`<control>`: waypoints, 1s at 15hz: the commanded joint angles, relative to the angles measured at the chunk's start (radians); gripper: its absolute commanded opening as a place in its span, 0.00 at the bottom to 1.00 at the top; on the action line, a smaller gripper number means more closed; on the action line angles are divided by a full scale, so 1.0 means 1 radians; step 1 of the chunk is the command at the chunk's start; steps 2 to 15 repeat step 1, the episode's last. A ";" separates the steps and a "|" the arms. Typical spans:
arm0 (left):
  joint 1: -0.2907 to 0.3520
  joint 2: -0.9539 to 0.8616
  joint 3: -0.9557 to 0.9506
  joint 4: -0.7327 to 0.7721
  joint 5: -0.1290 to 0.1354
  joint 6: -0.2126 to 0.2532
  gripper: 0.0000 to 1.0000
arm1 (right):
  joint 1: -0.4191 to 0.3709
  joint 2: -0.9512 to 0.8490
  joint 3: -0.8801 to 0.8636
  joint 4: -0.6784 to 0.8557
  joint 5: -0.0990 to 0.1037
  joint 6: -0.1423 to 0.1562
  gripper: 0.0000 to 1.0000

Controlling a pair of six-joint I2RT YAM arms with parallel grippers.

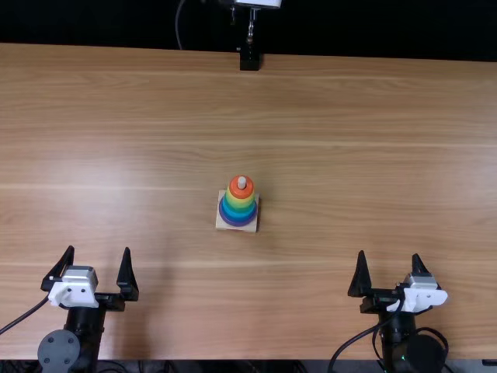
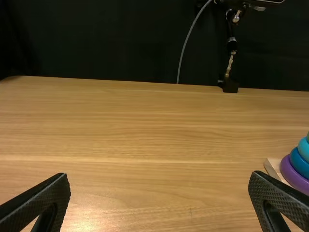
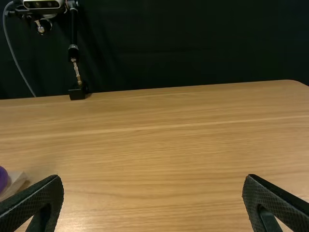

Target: Build the Hanoi tower: stack the rings onto the peg from bottom to top in this color order: purple, dark blue, light blue, dark green, light green, yellow, orange.

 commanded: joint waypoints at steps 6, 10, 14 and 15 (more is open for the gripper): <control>-0.005 -0.015 -0.010 -0.027 -0.012 0.005 1.00 | -0.011 -0.012 -0.007 -0.001 0.006 -0.001 1.00; -0.005 -0.015 -0.010 -0.027 -0.012 0.005 1.00 | -0.011 -0.012 -0.007 -0.001 0.006 -0.001 1.00; -0.005 -0.015 -0.010 -0.027 -0.012 0.005 1.00 | -0.011 -0.012 -0.007 -0.001 0.006 -0.001 1.00; -0.005 -0.015 -0.010 -0.027 -0.012 0.005 1.00 | -0.011 -0.012 -0.007 -0.001 0.006 -0.001 1.00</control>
